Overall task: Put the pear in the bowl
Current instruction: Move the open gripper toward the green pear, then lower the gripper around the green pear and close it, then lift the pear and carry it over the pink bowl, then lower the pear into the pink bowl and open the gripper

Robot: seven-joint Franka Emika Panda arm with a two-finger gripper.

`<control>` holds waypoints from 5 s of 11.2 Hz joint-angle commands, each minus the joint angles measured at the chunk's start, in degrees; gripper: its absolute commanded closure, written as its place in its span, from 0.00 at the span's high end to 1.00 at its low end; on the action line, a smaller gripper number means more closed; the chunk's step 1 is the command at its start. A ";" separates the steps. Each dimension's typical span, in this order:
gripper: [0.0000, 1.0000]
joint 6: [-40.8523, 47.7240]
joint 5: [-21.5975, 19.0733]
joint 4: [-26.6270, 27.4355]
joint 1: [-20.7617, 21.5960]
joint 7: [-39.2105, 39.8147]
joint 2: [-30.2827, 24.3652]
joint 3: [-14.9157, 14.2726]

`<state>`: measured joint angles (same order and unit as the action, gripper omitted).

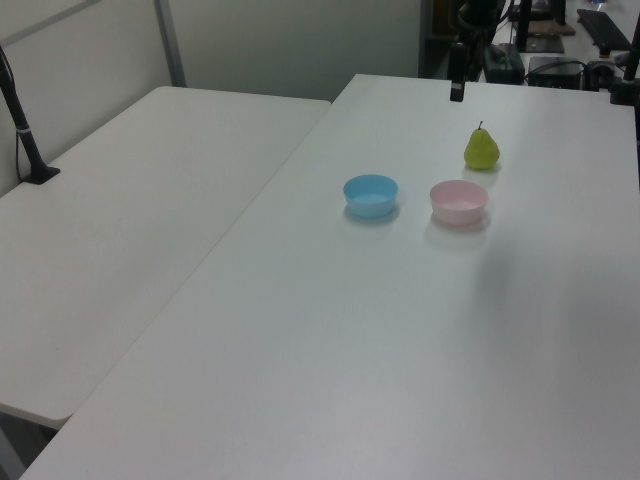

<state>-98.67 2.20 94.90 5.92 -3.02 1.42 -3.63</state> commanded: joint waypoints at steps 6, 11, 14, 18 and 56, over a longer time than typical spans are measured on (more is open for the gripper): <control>1.00 1.90 -1.32 -0.06 -0.73 4.84 -0.71 -0.50; 1.00 -0.37 -1.40 0.02 -10.91 14.07 0.95 -0.59; 1.00 -5.55 -0.97 1.86 -16.89 19.97 3.85 -0.68; 1.00 -13.03 1.66 4.07 -21.74 23.40 10.34 -0.68; 1.00 -23.23 3.87 14.53 -14.54 -1.02 14.05 11.01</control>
<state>-120.39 5.21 108.36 -8.77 -2.98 15.91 7.57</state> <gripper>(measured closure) 0.317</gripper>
